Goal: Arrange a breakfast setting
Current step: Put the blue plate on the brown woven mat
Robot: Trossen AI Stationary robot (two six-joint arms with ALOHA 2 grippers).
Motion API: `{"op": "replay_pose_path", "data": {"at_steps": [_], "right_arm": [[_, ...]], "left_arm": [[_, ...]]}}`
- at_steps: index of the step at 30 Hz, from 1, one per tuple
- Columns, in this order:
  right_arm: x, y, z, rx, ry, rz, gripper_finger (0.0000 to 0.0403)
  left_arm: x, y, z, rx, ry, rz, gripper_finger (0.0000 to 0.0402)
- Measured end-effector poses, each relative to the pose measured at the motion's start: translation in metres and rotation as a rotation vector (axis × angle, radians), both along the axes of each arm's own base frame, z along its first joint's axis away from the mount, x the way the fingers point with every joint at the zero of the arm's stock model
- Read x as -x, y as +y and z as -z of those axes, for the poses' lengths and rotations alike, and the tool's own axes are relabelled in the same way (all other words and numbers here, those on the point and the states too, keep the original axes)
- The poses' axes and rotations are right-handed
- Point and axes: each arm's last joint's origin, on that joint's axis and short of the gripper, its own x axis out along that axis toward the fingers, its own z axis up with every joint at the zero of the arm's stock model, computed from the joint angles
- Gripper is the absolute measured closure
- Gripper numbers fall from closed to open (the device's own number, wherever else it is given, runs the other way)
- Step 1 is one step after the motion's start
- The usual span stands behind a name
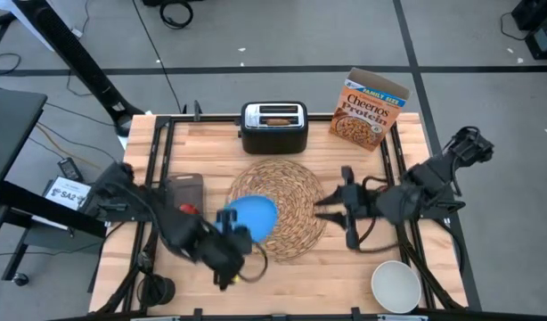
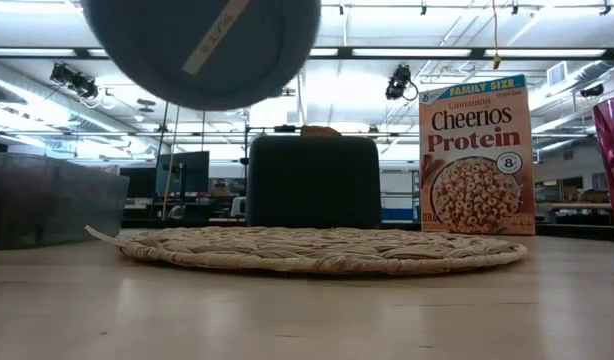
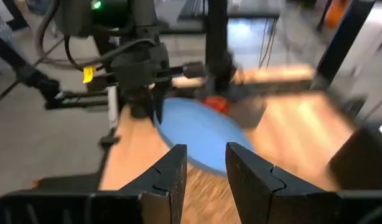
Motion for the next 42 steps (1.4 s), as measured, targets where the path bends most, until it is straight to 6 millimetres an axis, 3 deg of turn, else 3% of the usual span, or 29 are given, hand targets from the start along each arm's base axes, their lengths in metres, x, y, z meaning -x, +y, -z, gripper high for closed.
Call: {"op": "replay_pose_path", "data": {"at_steps": [4, 8, 15, 22, 27, 37, 42], "right_arm": [[0.001, 0.027, 0.001, -0.125, 0.132, 0.033, 0.0283], [0.011, 0.054, 0.018, -0.264, 0.318, 0.087, 0.0283], [0.034, 0.114, 0.067, -0.372, 0.581, 0.181, 0.0283], [0.051, 0.153, 0.098, -0.454, 0.796, 0.199, 0.0283], [0.058, 0.163, 0.11, -0.443, 0.887, 0.209, 0.0283], [0.064, 0.161, 0.115, -0.41, 0.99, 0.245, 0.0282], [0.066, 0.16, 0.116, -0.436, 1.047, 0.282, 0.026]], "left_arm": [[-0.012, -0.025, 0.035, -0.14, 0.05, 0.099, 0.0386], [-0.024, -0.039, 0.071, -0.25, 0.128, 0.183, 0.0386], [-0.037, -0.044, 0.12, -0.306, 0.239, 0.086, 0.0386], [-0.024, -0.045, 0.154, -0.324, 0.248, 0.029, 0.0386], [-0.021, -0.052, 0.161, -0.347, 0.186, 0.037, 0.0386], [-0.031, -0.047, 0.174, -0.31, 0.155, 0.07, 0.0386], [-0.032, -0.043, 0.177, -0.311, 0.164, 0.042, 0.0382]]}}
